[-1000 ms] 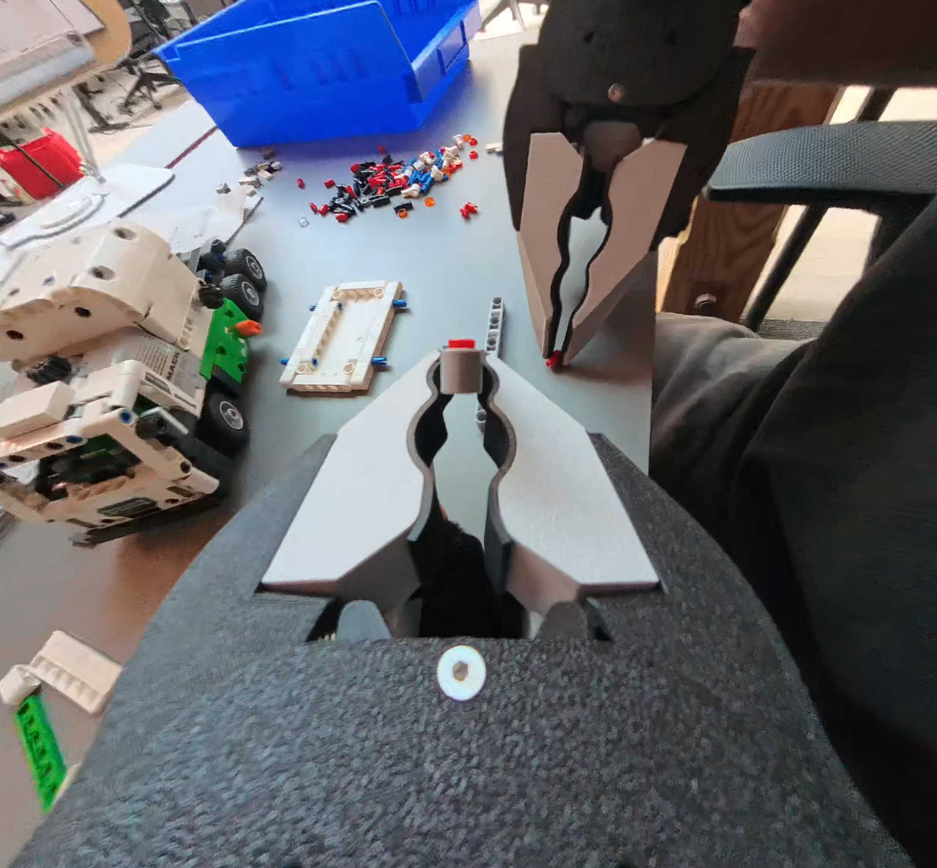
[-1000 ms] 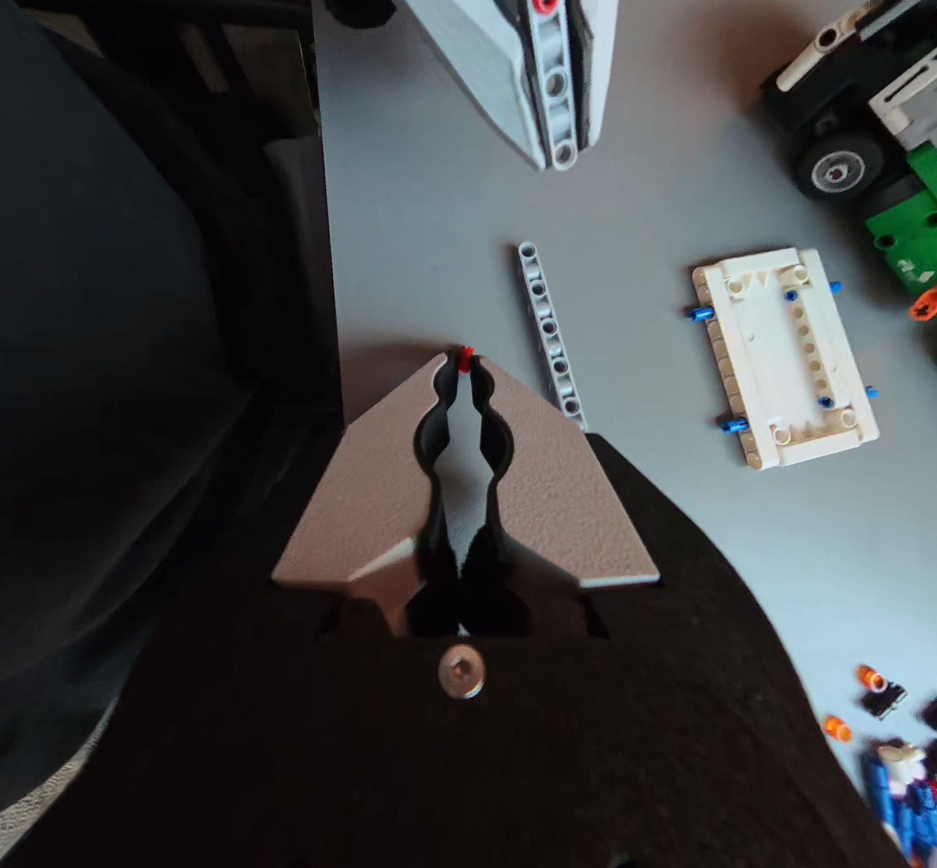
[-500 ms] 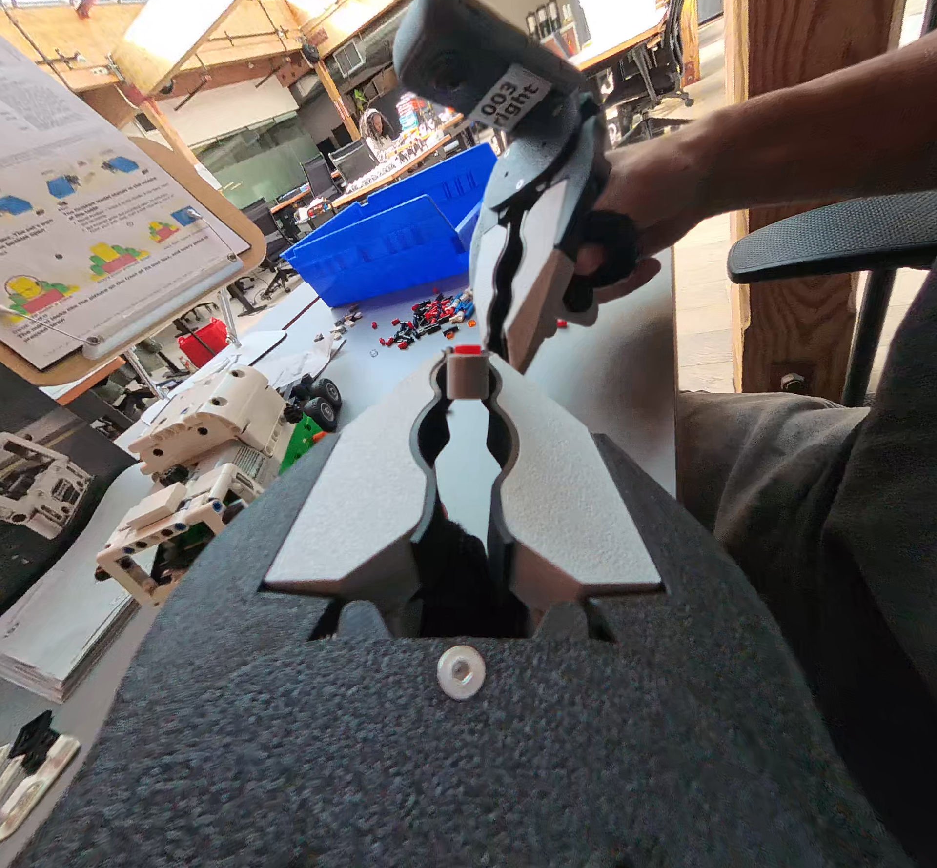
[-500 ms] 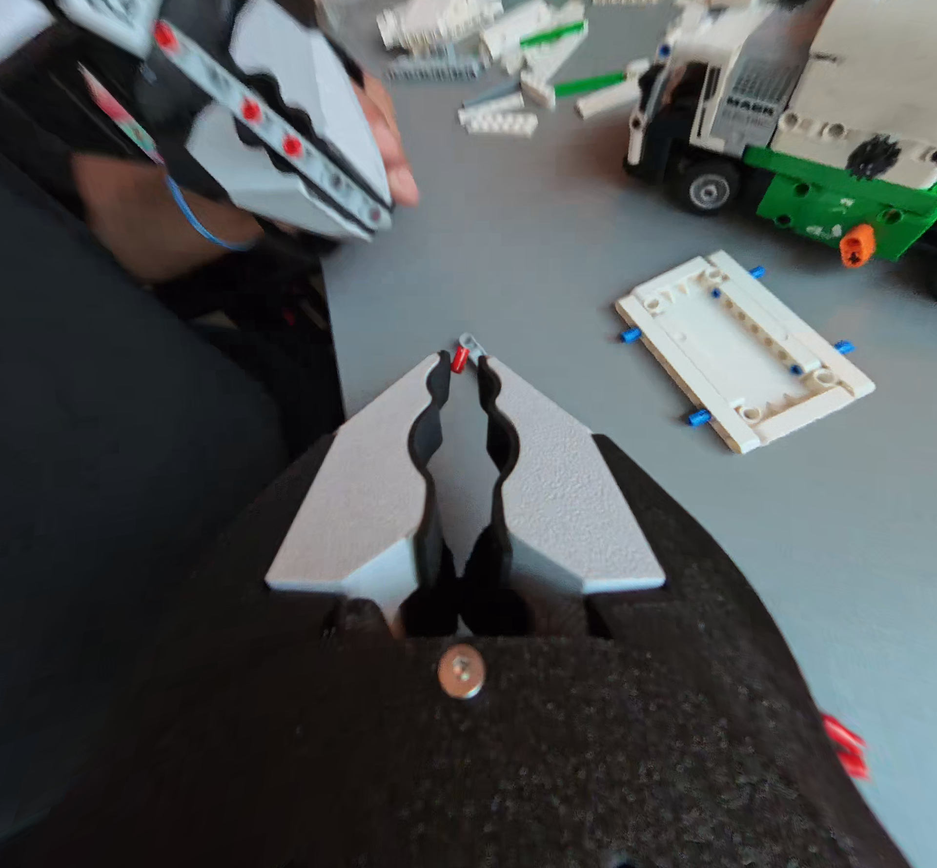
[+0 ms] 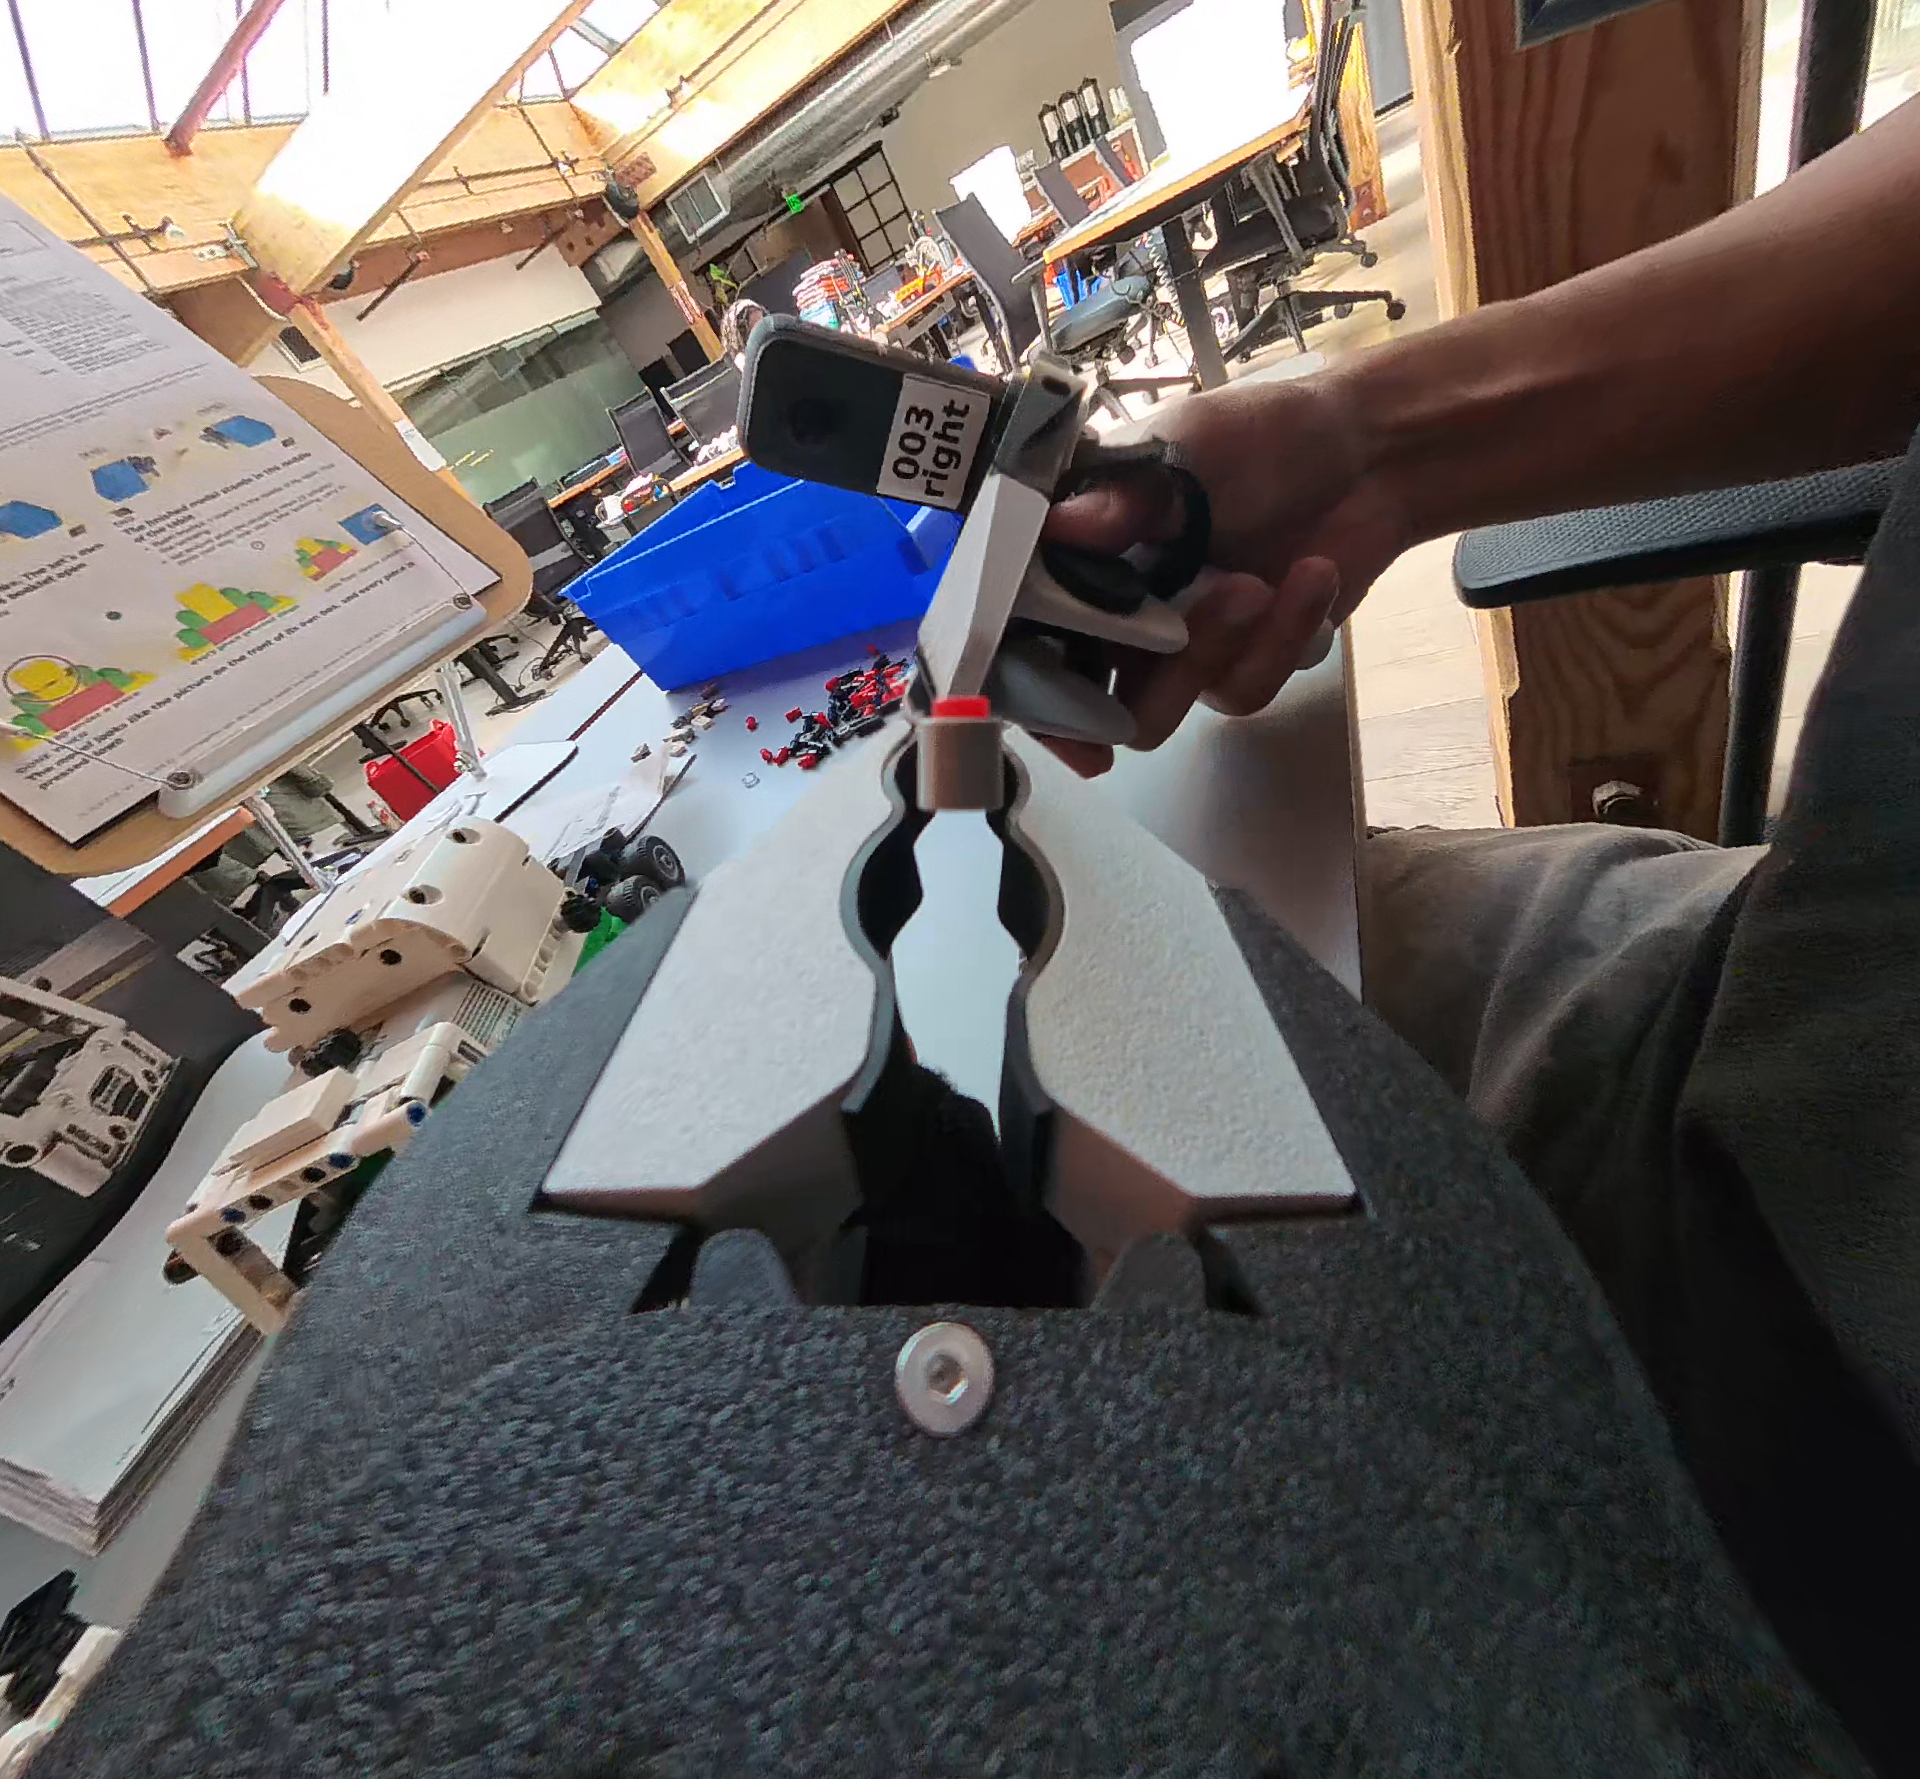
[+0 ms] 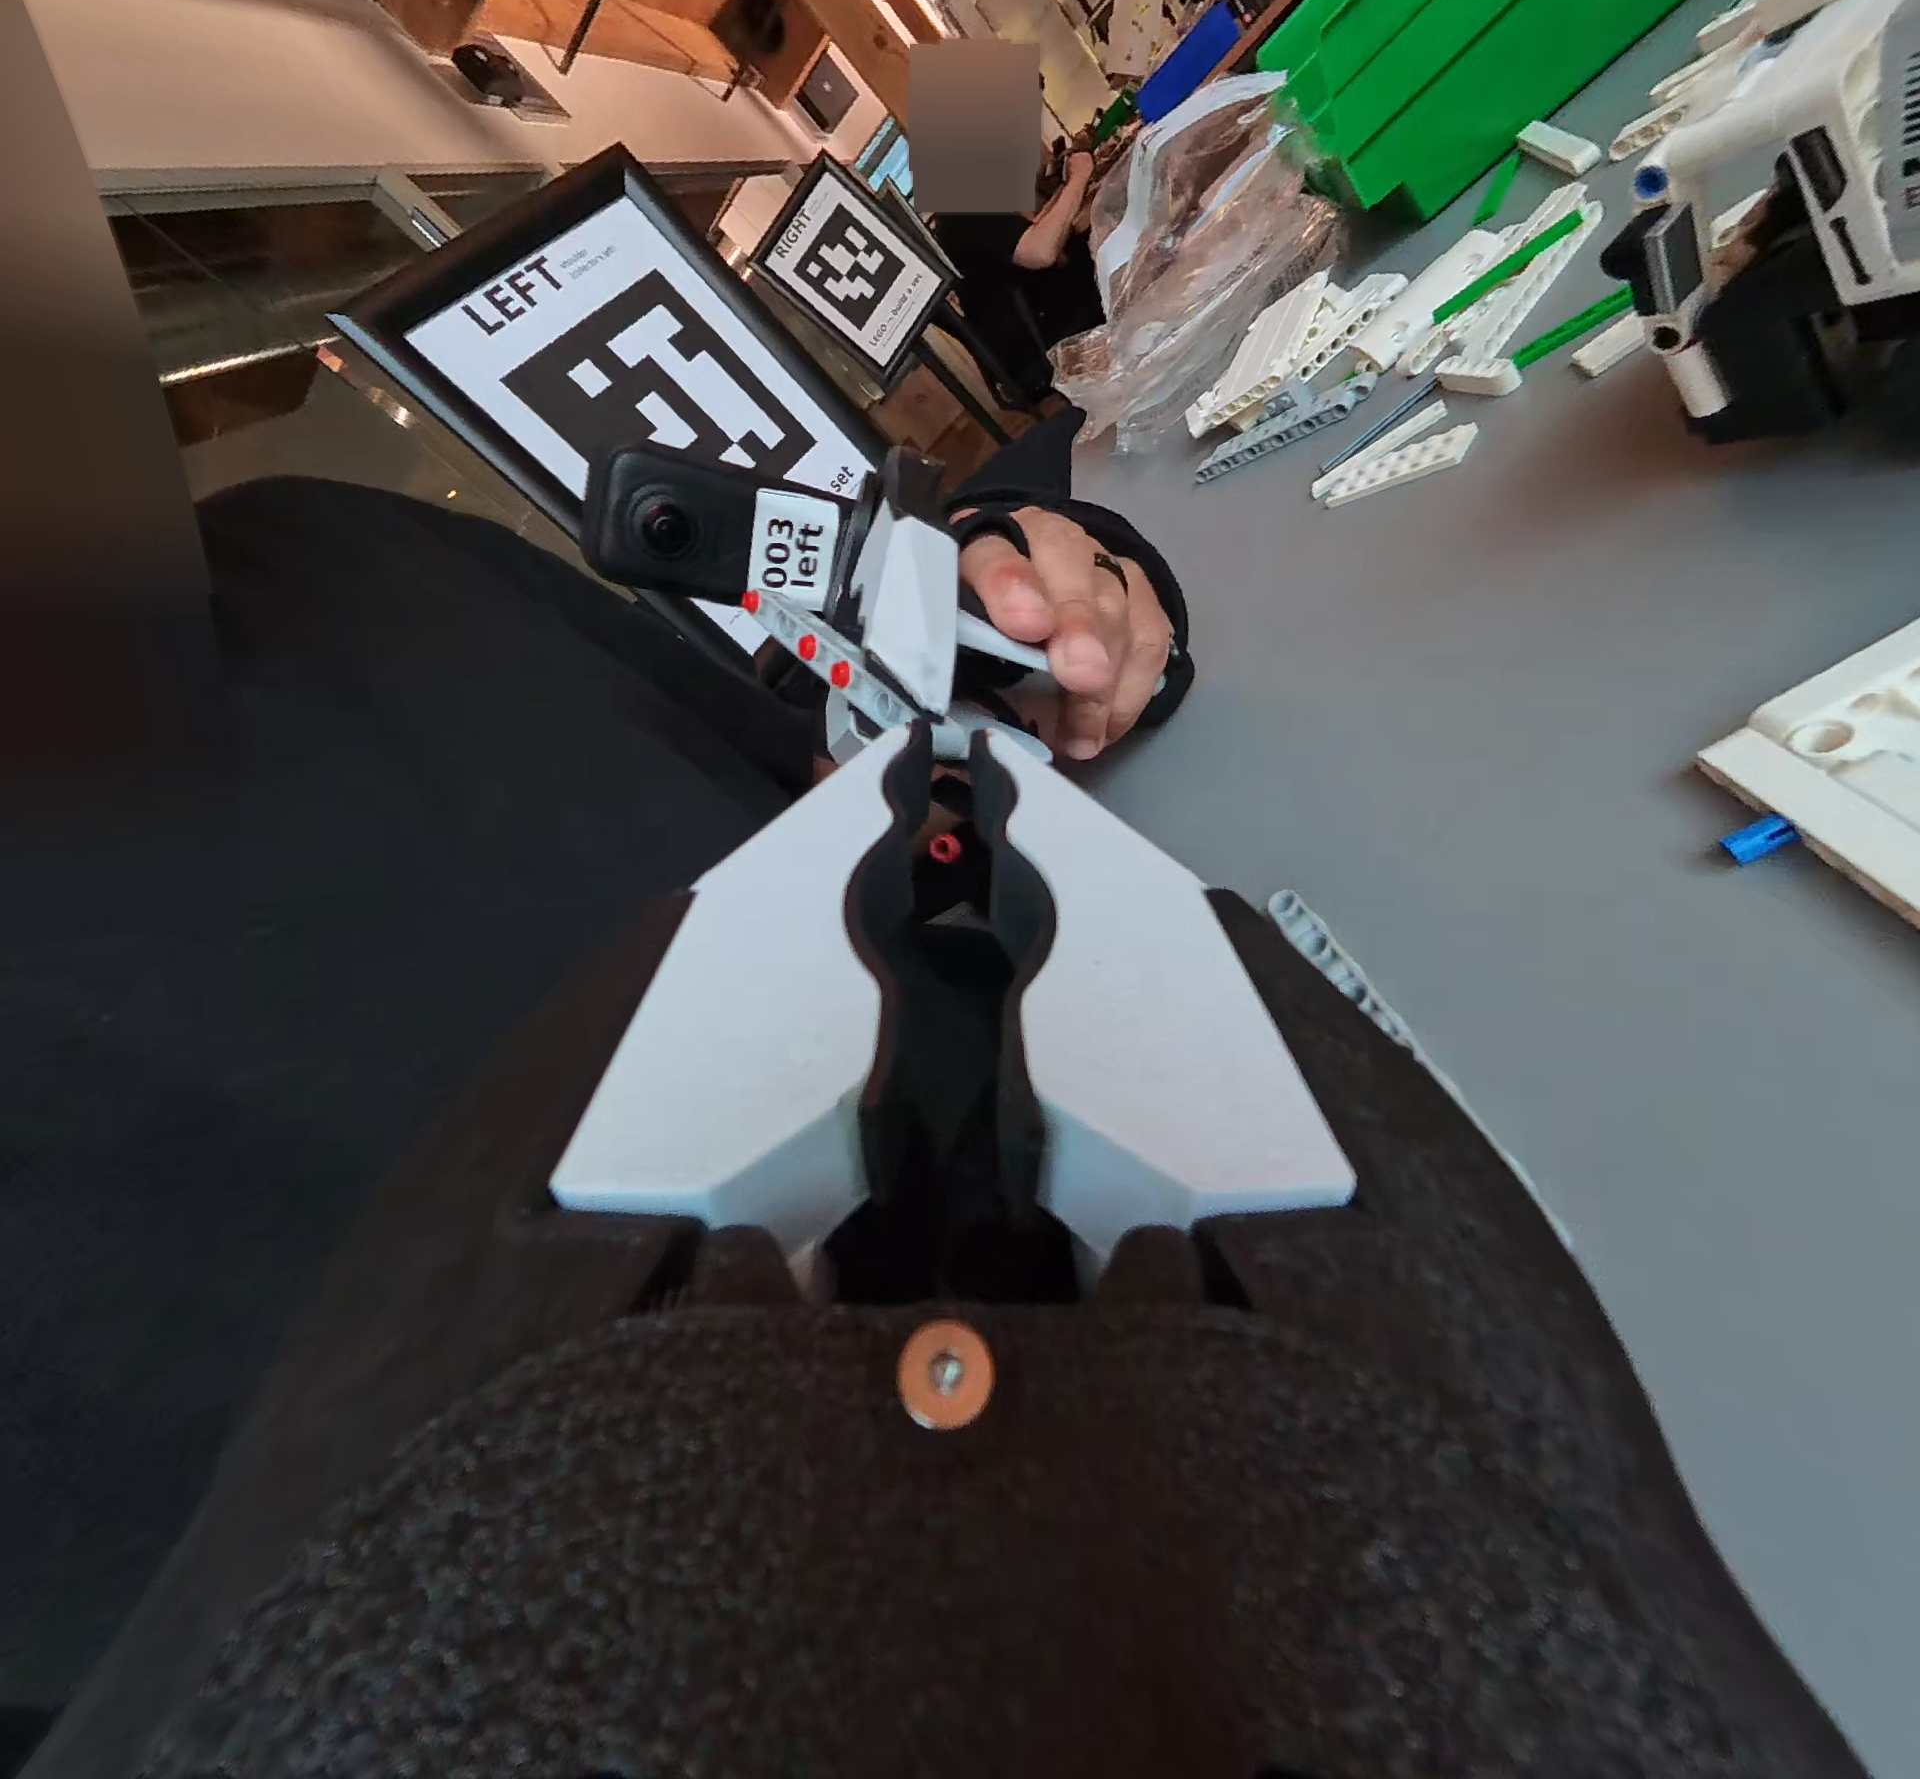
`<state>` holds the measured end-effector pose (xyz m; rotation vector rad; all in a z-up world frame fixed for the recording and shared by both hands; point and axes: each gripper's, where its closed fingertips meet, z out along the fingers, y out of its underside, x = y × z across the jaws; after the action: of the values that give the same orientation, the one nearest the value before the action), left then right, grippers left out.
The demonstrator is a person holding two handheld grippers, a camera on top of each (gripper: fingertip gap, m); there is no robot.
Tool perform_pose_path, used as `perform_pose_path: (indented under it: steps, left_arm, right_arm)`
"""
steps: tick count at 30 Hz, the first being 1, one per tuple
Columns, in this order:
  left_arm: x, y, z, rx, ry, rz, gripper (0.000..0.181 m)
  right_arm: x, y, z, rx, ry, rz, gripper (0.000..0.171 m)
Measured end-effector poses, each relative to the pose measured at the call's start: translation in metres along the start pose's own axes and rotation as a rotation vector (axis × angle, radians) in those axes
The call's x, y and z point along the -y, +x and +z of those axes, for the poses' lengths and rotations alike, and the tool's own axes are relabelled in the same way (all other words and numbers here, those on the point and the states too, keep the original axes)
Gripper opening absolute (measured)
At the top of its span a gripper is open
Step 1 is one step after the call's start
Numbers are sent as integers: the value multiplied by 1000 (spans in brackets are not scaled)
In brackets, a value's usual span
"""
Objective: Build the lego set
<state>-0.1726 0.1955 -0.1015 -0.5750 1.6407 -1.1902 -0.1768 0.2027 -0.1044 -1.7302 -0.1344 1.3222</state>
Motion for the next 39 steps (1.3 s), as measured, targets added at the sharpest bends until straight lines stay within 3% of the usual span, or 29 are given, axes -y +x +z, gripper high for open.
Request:
perform_pose_path:
  steps: [10,20,24,28,30,34,39]
  left_arm:
    - [0,0,0,5,5,-3,6]
    - [-28,-5,-3,25,-174,44,6]
    - [-28,-71,-53,226,-132,-139,6]
    - [-37,-116,-107,393,-71,-284,5]
    - [-43,-120,-121,435,-59,-321,5]
    - [-22,-124,-159,547,34,-376,5]
    - [-7,-86,-201,621,-24,-336,5]
  right_arm:
    - [-2,-2,3,56,23,103,2]
    - [-6,12,8,-60,47,118,4]
    - [4,6,2,-129,30,-20,0]
    - [-14,18,6,-262,-95,-151,0]
    - [-24,17,13,-260,-144,-171,0]
    - [-33,4,24,-233,-152,-214,0]
    - [-56,-21,35,-224,-165,-267,0]
